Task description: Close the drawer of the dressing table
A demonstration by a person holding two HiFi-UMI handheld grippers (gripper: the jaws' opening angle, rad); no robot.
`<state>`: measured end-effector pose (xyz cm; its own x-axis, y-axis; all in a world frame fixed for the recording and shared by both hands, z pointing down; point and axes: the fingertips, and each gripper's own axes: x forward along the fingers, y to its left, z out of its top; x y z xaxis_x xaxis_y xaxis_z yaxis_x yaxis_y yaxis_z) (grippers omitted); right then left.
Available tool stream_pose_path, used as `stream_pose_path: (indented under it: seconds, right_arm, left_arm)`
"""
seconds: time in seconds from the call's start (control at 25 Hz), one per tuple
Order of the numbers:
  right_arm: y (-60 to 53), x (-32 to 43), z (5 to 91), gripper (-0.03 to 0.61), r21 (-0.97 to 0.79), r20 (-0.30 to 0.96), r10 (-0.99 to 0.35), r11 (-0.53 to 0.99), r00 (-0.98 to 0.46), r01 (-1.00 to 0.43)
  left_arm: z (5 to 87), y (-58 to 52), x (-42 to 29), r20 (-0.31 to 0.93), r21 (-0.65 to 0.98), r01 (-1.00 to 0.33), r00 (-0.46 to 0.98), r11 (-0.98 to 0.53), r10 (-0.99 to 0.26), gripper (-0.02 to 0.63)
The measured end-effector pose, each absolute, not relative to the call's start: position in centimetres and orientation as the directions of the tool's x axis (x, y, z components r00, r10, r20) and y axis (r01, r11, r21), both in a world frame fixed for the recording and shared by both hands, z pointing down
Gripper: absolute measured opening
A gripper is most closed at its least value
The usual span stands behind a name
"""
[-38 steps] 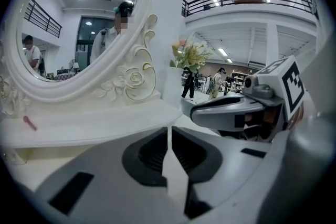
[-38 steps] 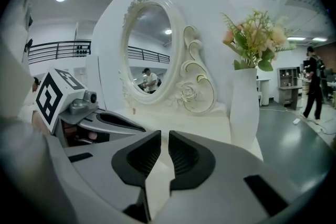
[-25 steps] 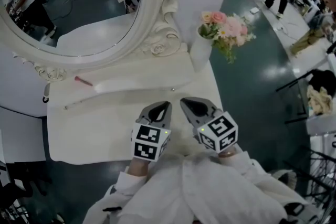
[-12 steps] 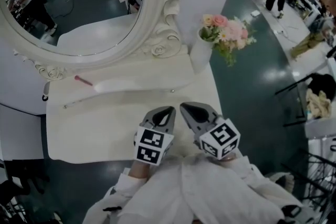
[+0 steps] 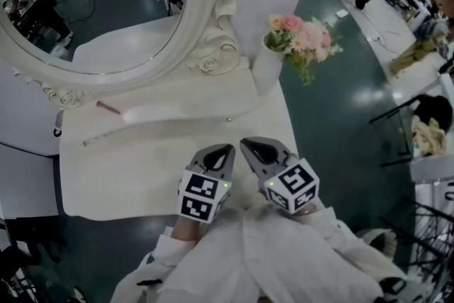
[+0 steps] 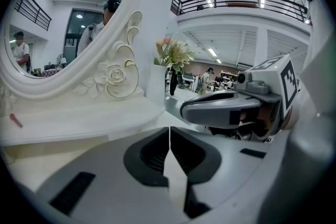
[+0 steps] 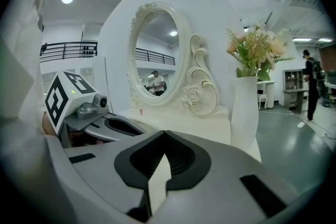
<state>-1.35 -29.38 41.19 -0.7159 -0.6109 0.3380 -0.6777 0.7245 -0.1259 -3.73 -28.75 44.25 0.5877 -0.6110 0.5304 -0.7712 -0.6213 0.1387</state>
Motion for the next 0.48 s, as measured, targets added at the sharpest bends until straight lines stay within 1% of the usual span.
stream_pose_path:
  seconds: [0.48]
  right_arm:
    - [-29.2,-1.03,41.72,0.008,-0.124,0.379,-0.607,0.714,-0.698,-0.689]
  left_arm:
    - [44.57,-28.55,-4.09,0.546,0.139,-0.783,0.572,-0.606,-0.613,0.011]
